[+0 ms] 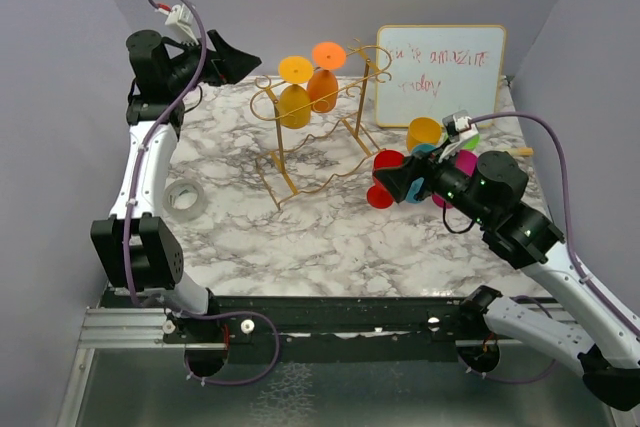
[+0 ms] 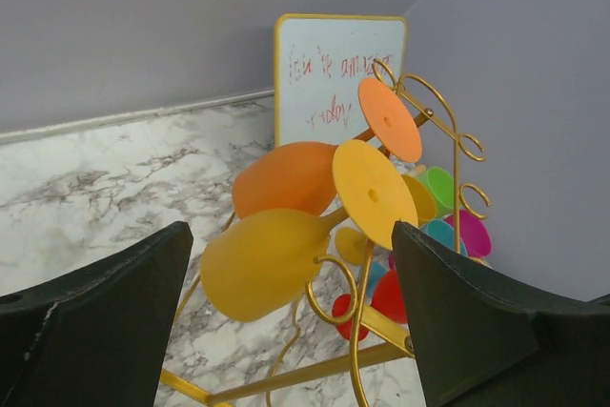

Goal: Take the wine glass off the wine glass rack
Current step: Pick up the wine glass from the wine rack.

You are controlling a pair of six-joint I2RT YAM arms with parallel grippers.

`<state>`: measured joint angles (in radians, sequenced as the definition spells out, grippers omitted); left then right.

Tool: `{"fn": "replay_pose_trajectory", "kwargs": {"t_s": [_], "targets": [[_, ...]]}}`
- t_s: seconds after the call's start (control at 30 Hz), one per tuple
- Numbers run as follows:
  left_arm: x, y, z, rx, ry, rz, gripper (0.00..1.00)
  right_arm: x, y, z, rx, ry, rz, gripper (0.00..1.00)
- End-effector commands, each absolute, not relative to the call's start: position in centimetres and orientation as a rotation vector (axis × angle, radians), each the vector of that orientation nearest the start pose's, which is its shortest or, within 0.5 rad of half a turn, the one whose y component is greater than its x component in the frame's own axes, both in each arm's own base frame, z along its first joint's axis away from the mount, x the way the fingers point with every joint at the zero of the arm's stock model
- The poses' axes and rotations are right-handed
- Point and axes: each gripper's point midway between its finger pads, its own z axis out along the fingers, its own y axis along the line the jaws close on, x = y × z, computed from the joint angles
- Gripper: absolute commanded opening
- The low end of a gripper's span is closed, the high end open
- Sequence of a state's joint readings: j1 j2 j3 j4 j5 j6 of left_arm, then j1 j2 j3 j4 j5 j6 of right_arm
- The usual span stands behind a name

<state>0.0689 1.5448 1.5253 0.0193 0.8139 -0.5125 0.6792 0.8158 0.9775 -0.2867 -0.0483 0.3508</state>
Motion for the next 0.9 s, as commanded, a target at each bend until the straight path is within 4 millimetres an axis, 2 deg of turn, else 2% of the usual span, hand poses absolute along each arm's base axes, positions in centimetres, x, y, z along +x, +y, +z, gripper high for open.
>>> {"fn": "replay_pose_trajectory", "kwargs": {"t_s": [0.0, 0.1, 0.23, 0.27, 0.47, 0.57, 0.7, 0.87], "targets": [[44.5, -13.0, 41.8, 0.32, 1.63, -1.037, 0.85, 22.6, 21.9, 34.3, -0.332, 1.724, 0.842, 0.84], [45.6, -13.6, 41.5, 0.345, 1.658, -0.964, 0.84, 22.7, 22.3, 34.0, -0.342, 1.74, 0.85, 0.85], [46.4, -13.9, 40.8, 0.358, 1.701, -0.953, 0.84, 22.8, 22.6, 33.8, -0.345, 1.749, 0.86, 0.85], [46.0, -15.2, 40.9, 0.392, 1.702, -0.968, 0.83, 22.8, 22.6, 33.8, -0.343, 1.749, 0.861, 0.85], [46.2, -17.6, 39.4, 0.459, 1.746, -0.941, 0.83, 23.1, 22.4, 33.5, -0.334, 1.752, 0.84, 0.85], [47.3, -17.9, 38.2, 0.436, 1.79, -0.88, 0.81, 23.4, 22.3, 33.3, -0.329, 1.758, 0.823, 0.85], [47.6, -18.7, 37.5, 0.447, 1.803, -0.873, 0.79, 23.6, 22.1, 32.7, -0.326, 1.782, 0.794, 0.85], [47.8, -18.6, 37.0, 0.443, 1.812, -0.849, 0.73, 23.9, 22.2, 32.3, -0.335, 1.799, 0.782, 0.85]]}}
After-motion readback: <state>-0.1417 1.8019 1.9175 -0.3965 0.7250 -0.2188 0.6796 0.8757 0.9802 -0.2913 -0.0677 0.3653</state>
